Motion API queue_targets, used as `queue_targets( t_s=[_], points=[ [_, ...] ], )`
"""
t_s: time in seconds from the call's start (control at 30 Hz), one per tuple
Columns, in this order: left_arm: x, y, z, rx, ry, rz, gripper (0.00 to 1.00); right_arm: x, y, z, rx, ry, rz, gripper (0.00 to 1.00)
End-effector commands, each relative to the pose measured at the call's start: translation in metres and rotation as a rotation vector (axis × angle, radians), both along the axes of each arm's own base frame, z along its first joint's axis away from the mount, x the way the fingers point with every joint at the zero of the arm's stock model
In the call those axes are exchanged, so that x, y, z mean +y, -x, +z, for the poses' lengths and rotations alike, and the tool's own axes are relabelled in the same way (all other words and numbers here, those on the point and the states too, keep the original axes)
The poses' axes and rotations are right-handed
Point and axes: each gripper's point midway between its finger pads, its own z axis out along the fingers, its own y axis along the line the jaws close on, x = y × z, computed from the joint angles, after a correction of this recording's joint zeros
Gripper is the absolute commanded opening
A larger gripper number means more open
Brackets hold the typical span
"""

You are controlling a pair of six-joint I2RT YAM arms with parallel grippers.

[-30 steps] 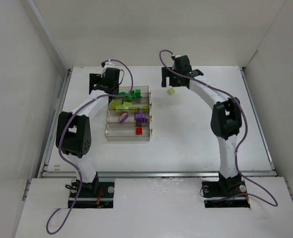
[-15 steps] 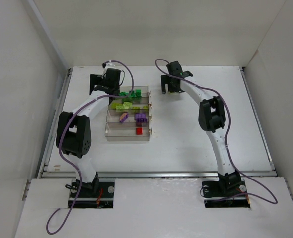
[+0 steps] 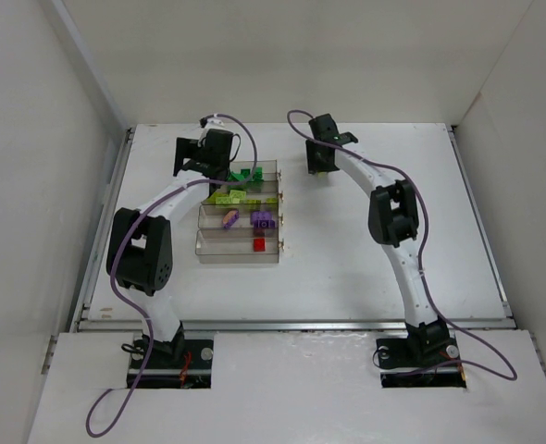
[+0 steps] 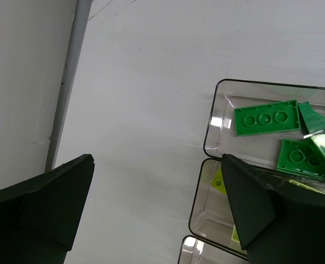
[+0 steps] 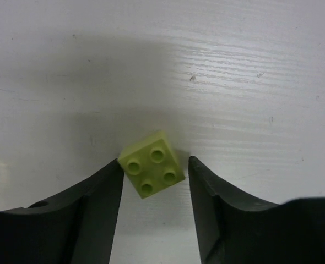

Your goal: Sort the legos into containers by color

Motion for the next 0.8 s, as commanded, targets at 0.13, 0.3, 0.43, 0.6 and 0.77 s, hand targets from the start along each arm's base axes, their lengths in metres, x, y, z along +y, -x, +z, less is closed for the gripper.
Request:
queue_targets(
  t_s=[0.13, 0.3, 0.43, 0.6, 0.77],
  points=[
    [0.007, 0.001, 0.022, -0.063, -0.022, 0.03, 1.0, -0.004, 0.019, -0.013, 0.044, 0.024, 0.027, 0.05],
    [0.007, 0.001, 0.022, -0.063, -0.022, 0.03, 1.0, -0.007, 0.022, 0.003, 0.019, 0.032, 0.03, 0.0],
    [0.007, 0.001, 0.022, -0.063, -0.022, 0.03, 1.0, 0.009, 0.036, 0.041, -0.008, -0.036, 0.108, 0.0],
    [0.011, -0.001, 0.023, -0.071, -0.019, 0.04, 1.0, 0.082, 0.085, 0.125, -0.209, -0.22, 0.375, 0.0],
    [0.016, -0.001, 0.024, -0.081, -0.011, 0.064, 1.0, 0.148, 0.146, 0.1, -0.132, -0.247, 0.593, 0.01]
  ],
)
